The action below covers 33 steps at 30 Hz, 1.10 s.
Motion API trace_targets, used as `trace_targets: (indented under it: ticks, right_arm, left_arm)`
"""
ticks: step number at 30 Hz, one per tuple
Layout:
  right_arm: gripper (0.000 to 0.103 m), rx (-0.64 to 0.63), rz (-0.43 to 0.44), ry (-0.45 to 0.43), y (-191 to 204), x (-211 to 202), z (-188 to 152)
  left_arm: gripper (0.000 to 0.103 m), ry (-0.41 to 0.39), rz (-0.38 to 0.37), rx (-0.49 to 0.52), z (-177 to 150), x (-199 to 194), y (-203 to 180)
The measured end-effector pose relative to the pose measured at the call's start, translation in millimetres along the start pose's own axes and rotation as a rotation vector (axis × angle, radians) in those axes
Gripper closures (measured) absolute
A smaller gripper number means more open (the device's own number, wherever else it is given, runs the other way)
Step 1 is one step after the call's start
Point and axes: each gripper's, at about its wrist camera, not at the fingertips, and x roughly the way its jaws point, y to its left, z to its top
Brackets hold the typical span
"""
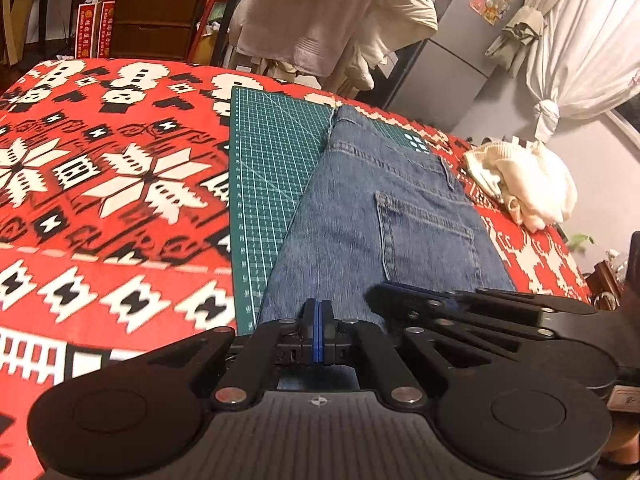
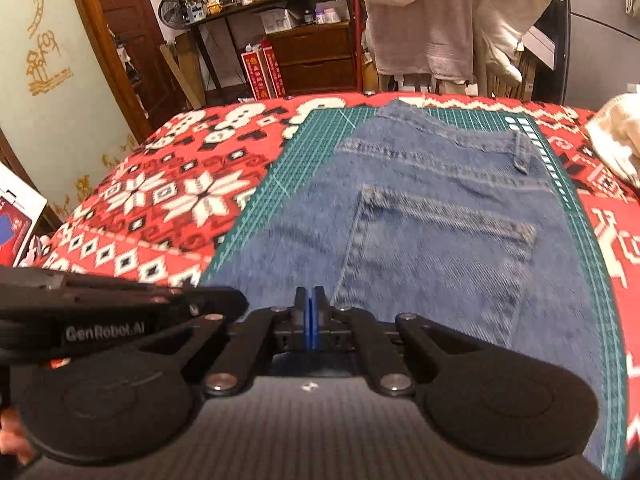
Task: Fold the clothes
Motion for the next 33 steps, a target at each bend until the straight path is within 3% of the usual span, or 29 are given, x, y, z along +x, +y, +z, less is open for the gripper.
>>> trace_targets:
  ticks: [13, 17, 21, 24, 29, 33]
  right_arm:
    - [0.103, 0.003, -0.026, 0.077, -24, -77, -55]
    - [0.101, 0.029, -0.059, 0.052, -35, -95, -61]
    - [0.1, 0.064, -0.097, 0.016, -46, -94, -51]
    - [0.1, 0.019, -0.118, 0.005, -41, -84, -45]
    - [0.099, -0.035, -0.137, 0.005, -36, -74, -50]
    - [0.099, -0.064, -0.137, 0.006, -34, -83, -60]
  left_arm:
    - [0.102, 0.027, 0.043, 0.078, -33, -32, -10]
    - [0.102, 0.032, 0.024, 0.069, -35, -36, -16]
    - [0.102, 0.031, -0.04, 0.066, -30, -25, -32]
    - [0.102, 0.041, -0.06, 0.094, -29, -12, -48]
    - [0.099, 0.027, -0.028, 0.174, -37, -7, -64]
    - [0.099, 0.037, -0.016, 0.177, -41, -11, -62]
